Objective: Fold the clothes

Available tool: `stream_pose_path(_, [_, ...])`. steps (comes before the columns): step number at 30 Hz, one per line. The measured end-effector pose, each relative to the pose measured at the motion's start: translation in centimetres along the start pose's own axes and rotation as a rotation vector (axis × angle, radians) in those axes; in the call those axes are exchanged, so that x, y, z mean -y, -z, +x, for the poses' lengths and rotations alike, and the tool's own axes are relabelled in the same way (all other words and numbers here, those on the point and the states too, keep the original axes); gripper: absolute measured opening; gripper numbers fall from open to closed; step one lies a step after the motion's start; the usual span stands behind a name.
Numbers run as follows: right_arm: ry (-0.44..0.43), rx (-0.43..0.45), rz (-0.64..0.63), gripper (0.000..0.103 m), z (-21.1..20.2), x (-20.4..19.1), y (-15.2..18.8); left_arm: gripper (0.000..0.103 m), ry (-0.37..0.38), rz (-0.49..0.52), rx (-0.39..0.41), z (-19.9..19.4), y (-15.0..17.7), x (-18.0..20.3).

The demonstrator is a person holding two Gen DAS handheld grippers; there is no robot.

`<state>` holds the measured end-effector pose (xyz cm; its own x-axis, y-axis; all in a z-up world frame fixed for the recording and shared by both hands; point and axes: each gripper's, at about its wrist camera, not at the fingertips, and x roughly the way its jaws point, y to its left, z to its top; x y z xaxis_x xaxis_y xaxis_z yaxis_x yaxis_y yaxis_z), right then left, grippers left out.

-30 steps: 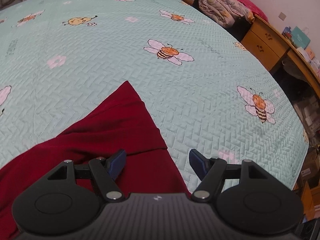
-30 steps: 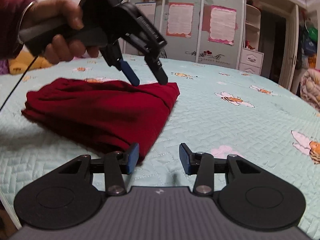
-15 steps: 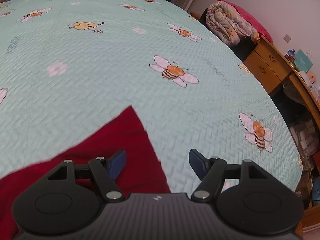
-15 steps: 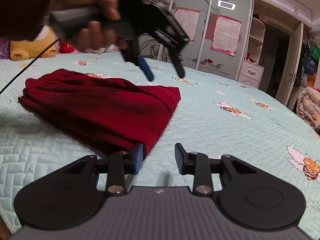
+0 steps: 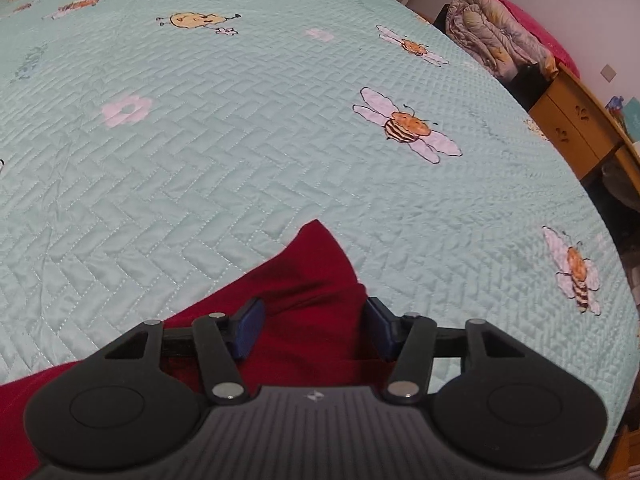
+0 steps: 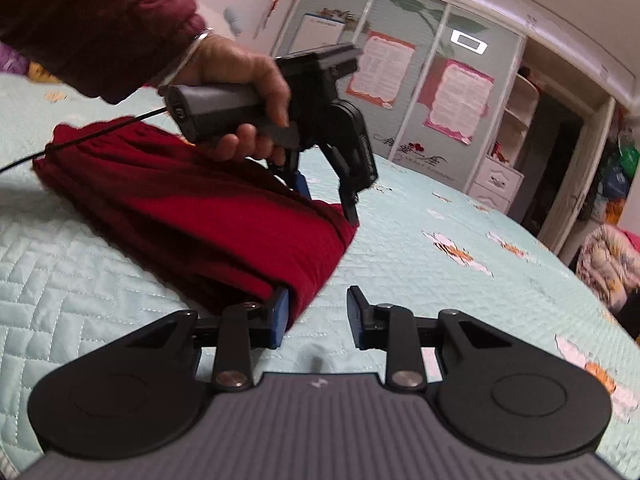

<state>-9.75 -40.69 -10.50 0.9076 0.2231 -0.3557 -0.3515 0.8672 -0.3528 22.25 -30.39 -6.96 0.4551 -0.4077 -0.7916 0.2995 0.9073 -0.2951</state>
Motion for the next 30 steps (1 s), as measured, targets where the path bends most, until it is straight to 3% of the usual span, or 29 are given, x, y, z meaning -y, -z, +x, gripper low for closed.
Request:
stream_pose_path(2, [-0.010,-0.007,-0.029,0.001,0.2,-0.4,-0.2,0.060,0.003,-0.012,0.009,0.1,0.3,-0.2])
stream_pose_path(3, [-0.015,-0.009,-0.044,0.000,0.3,-0.5,-0.3,0.061,0.005,-0.016,0.016,0.1,0.4,-0.2])
stream_pose_path(7, [-0.007,-0.006,-0.052,0.000,0.3,-0.6,-0.6,0.063,0.022,-0.036,0.028,0.3,0.6,-0.8])
stream_pose_path(13, [-0.100,-0.063,-0.093,0.000,-1.7,-2.8,-0.2,0.060,0.030,-0.067,0.002,1.1,-0.2,-1.5])
stream_pose_path(18, [-0.040,-0.043,0.004,0.000,-2.8,-0.4,-0.5,0.061,0.026,-0.062,0.002,1.1,-0.2,-1.4])
stream_pose_path(25, [-0.023,-0.063,0.030,0.000,-2.5,-0.2,-0.2,0.061,0.032,-0.061,0.000,0.6,-0.3,-1.3])
stream_pose_path(30, [-0.173,-0.078,0.177,0.001,-3.2,1.7,0.3,0.059,0.063,-0.076,-0.002,-0.3,-0.5,-1.4])
